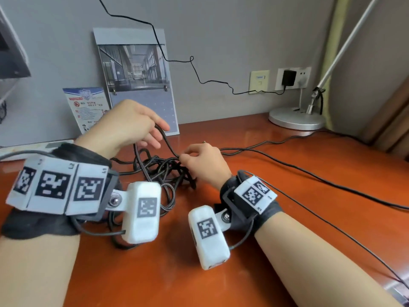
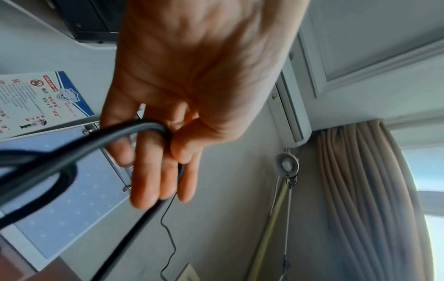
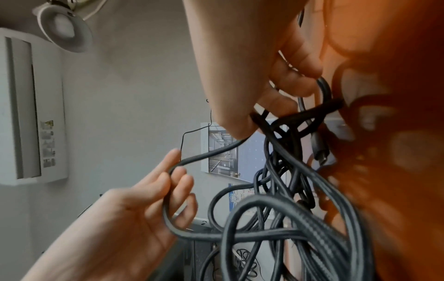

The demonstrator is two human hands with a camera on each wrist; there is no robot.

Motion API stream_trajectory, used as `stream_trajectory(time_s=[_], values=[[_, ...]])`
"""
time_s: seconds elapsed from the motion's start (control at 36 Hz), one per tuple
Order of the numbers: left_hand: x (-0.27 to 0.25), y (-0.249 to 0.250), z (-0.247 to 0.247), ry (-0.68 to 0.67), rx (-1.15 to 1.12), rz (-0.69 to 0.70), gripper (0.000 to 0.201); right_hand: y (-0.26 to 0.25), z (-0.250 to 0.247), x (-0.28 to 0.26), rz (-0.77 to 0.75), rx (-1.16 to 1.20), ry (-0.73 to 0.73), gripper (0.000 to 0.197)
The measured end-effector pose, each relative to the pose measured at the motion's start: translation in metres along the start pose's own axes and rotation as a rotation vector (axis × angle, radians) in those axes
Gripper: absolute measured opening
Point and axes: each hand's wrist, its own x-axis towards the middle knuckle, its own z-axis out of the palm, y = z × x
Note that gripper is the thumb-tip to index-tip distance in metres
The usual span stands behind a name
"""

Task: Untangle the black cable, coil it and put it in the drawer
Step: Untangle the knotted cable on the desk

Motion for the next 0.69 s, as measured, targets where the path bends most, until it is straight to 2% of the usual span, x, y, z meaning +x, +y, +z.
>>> stream_trajectory(time_s=[0.11,0.19,0.28,0.33,0.42,0.47,0.53,0.58,0.61,0.64,0.69], values=[[-0.008,-0.002,-0.022,0.035,-0.062,-0.008,0.049,0.0,-0.01,-0.002,0.035,-0.035,-0.037,0.014],[-0.014,-0.009,-0.043,0.098,-0.113,-0.053,0.046,0.004,-0.016,-0.001,0.093,-0.036,0.033,0.024],[-0.015,-0.015,-0.052,0.149,-0.058,-0.134,0.041,0.004,-0.013,-0.001,0.126,-0.004,0.059,0.029],[-0.015,-0.014,-0.047,0.183,0.11,-0.155,0.035,0.001,-0.009,-0.002,0.114,-0.004,0.069,0.023],[-0.014,-0.009,-0.028,0.227,0.517,-0.06,0.029,-0.001,-0.004,-0.001,0.102,0.005,0.116,0.022],[-0.014,-0.007,-0.012,0.199,0.845,0.032,0.028,-0.001,-0.001,-0.001,0.119,0.03,0.117,0.018],[-0.013,-0.008,0.008,0.104,1.101,0.211,0.031,0.0,0.002,-0.001,0.139,0.067,0.117,0.016],[-0.013,-0.008,0.028,0.003,1.213,0.34,0.031,0.0,0.004,-0.001,0.137,0.078,0.133,0.019],[-0.012,-0.01,0.035,-0.039,1.234,0.356,0.032,0.0,0.004,-0.001,0.128,0.08,0.137,0.017],[-0.01,-0.012,0.039,-0.078,1.214,0.336,0.032,-0.001,0.004,-0.001,0.118,0.087,0.133,0.011],[-0.011,-0.013,0.04,-0.104,1.086,0.264,0.03,-0.001,0.003,-0.001,0.108,0.099,0.123,0.015]])
